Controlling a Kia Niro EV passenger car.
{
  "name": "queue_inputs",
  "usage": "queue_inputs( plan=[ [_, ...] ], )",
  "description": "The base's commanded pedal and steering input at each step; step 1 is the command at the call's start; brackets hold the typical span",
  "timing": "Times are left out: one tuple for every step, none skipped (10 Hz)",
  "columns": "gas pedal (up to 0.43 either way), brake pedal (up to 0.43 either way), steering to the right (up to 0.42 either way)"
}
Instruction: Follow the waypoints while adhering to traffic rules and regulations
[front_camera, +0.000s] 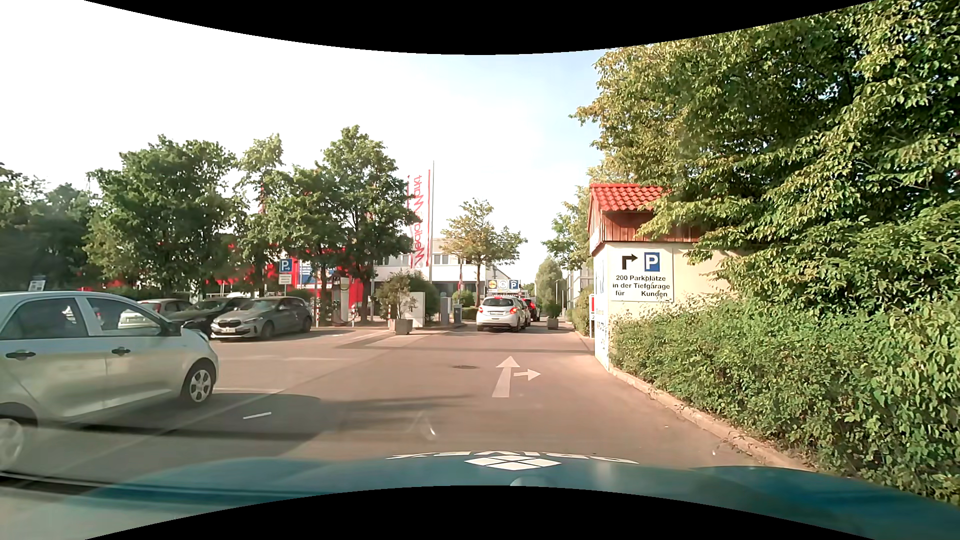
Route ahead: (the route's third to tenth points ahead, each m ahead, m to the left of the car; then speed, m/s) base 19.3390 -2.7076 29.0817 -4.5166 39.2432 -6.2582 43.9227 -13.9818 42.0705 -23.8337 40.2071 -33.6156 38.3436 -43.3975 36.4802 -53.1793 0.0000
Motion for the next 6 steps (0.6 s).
queue_inputs(
  plan=[
    [0.0, 0.274, 0.047],
    [0.0, 0.274, 0.047],
    [0.0, 0.274, 0.047],
    [0.0, 0.274, 0.047],
    [0.0, 0.274, 0.047],
    [0.0, 0.274, 0.047]
  ],
)
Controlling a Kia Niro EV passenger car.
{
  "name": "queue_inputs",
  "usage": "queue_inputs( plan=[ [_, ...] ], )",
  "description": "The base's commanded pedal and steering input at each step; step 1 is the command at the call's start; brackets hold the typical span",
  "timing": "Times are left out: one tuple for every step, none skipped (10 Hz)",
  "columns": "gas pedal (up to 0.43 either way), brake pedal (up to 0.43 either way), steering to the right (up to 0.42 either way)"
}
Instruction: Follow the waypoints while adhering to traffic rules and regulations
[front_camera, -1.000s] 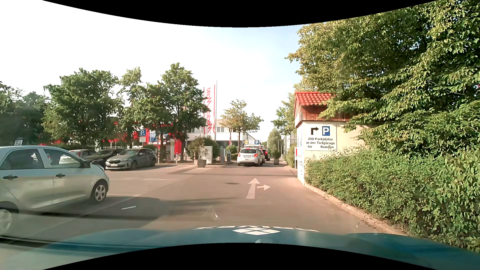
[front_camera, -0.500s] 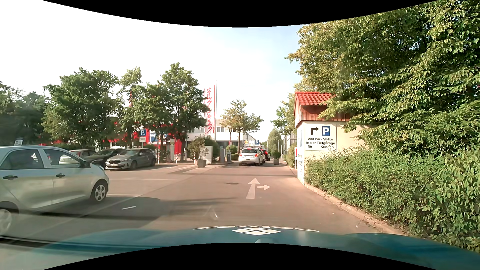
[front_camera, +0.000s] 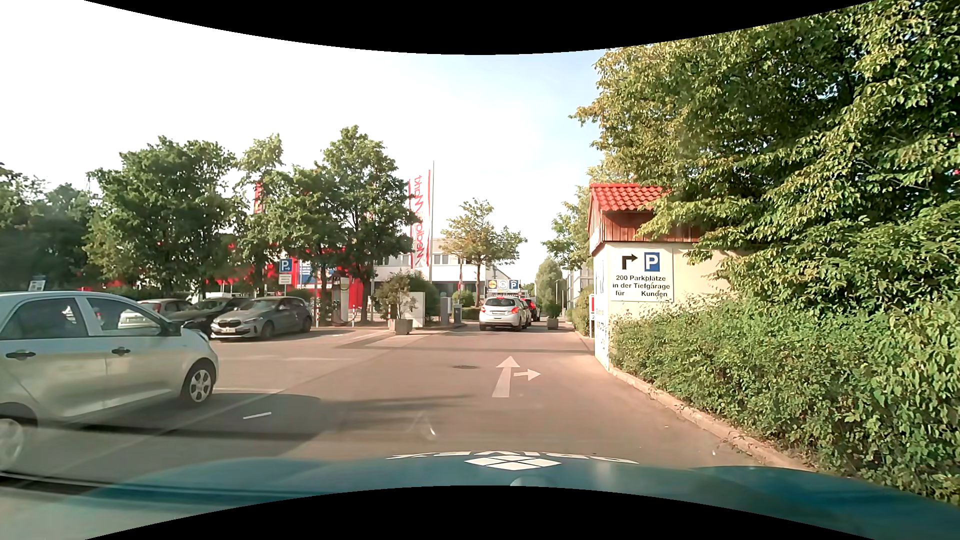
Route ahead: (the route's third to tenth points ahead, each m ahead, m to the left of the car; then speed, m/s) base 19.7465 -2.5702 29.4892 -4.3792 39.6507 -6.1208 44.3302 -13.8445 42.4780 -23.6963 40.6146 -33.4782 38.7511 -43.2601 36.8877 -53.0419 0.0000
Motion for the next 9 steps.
queue_inputs(
  plan=[
    [0.0, 0.274, 0.047],
    [0.0, 0.274, 0.047],
    [0.0, 0.274, 0.047],
    [0.0, 0.274, 0.047],
    [0.0, 0.274, 0.046],
    [0.0, 0.274, 0.046],
    [0.0, 0.274, 0.046],
    [0.0, 0.274, 0.046],
    [0.0, 0.28, 0.046]
  ],
)
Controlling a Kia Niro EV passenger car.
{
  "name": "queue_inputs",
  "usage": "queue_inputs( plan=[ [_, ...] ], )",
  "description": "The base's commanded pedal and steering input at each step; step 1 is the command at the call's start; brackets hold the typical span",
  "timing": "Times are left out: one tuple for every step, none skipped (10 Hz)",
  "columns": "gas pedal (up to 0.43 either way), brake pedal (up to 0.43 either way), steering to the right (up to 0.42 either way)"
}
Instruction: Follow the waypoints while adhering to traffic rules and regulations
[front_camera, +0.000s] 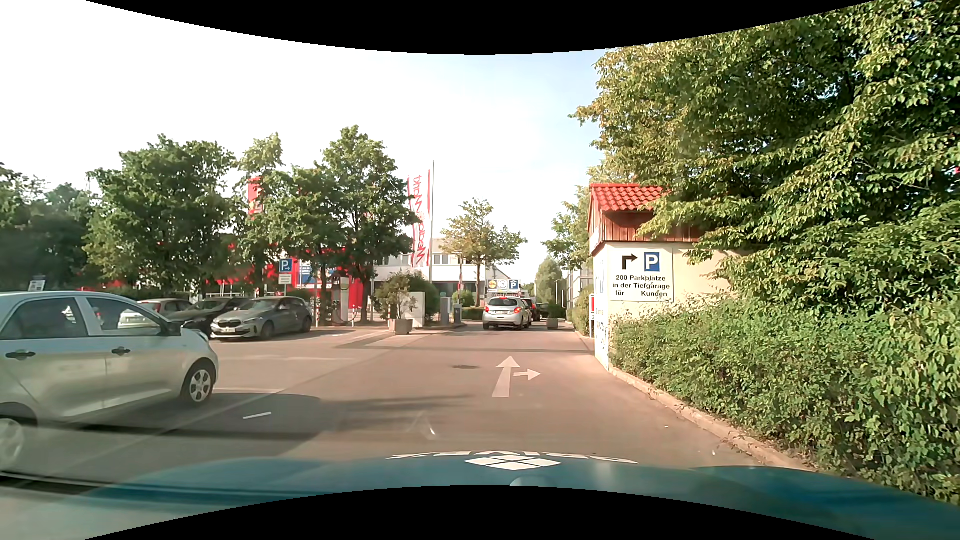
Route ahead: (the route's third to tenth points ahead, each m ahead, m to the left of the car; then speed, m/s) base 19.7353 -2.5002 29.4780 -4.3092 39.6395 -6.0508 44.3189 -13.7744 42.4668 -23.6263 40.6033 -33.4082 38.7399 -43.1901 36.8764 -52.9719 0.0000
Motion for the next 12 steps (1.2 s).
queue_inputs(
  plan=[
    [0.0, 0.274, 0.045],
    [0.0, 0.28, 0.045],
    [0.0, 0.274, 0.045],
    [0.0, 0.274, 0.044],
    [0.0, 0.274, 0.044],
    [0.0, 0.274, 0.044],
    [0.0, 0.274, 0.044],
    [0.0, 0.28, 0.044],
    [0.0, 0.28, 0.044],
    [0.0, 0.274, 0.044],
    [0.0, 0.274, 0.044],
    [0.0, 0.274, 0.044]
  ],
)
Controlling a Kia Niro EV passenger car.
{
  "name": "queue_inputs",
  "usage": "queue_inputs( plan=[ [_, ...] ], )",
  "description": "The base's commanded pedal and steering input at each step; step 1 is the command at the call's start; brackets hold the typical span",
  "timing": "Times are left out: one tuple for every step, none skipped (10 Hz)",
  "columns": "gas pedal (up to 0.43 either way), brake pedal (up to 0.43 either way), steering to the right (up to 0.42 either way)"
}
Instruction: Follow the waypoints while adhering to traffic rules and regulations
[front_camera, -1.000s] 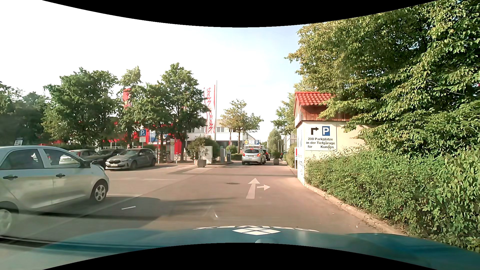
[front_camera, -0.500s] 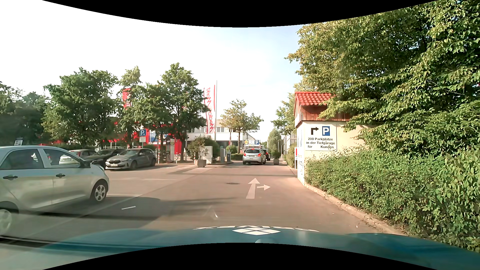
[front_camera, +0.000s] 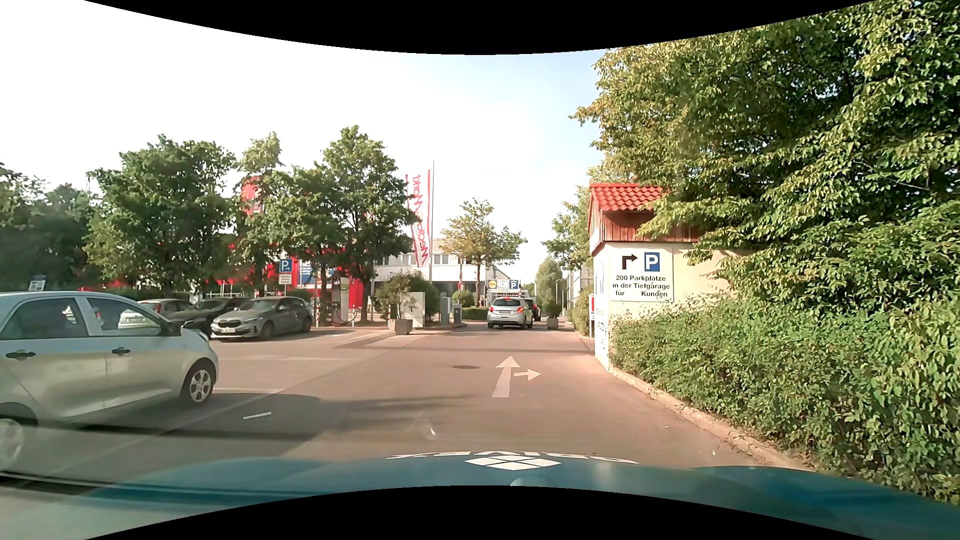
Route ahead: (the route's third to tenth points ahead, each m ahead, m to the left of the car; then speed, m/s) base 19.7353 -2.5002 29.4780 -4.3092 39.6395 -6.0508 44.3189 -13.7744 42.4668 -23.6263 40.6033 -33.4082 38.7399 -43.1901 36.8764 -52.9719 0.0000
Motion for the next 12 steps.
queue_inputs(
  plan=[
    [0.0, 0.274, 0.044],
    [0.0, 0.274, 0.046],
    [0.0, 0.274, 0.046],
    [0.0, 0.274, 0.046],
    [0.0, 0.274, 0.045],
    [0.0, 0.274, 0.045],
    [0.0, 0.274, 0.046],
    [0.0, 0.28, 0.046],
    [0.0, 0.28, 0.045],
    [0.0, 0.274, 0.045],
    [0.0, 0.274, 0.045],
    [0.0, 0.28, 0.045]
  ],
)
